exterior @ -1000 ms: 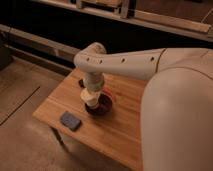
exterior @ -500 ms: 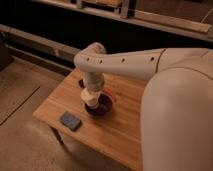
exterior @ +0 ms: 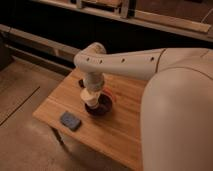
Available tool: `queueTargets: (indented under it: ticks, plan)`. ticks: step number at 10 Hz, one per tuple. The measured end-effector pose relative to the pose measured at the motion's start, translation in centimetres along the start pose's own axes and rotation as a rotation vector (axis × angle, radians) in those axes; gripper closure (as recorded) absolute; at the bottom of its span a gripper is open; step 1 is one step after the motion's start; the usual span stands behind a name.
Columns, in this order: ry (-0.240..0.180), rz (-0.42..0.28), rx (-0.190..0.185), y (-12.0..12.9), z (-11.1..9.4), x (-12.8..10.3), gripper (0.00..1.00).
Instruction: Place the ceramic cup in the ceramic bowl
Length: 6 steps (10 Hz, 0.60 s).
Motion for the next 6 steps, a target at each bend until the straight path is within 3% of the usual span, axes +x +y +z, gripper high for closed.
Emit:
queueTargets:
  ticks: [2, 5, 6]
  plan:
    - [0.000, 0.000, 0.000, 0.00, -0.01, 0.00, 0.94]
    - [0.000, 0.000, 0.000, 0.00, -0.01, 0.00, 0.62]
    - [0.000, 0.000, 0.000, 0.01, 0.00, 0.00, 0.57]
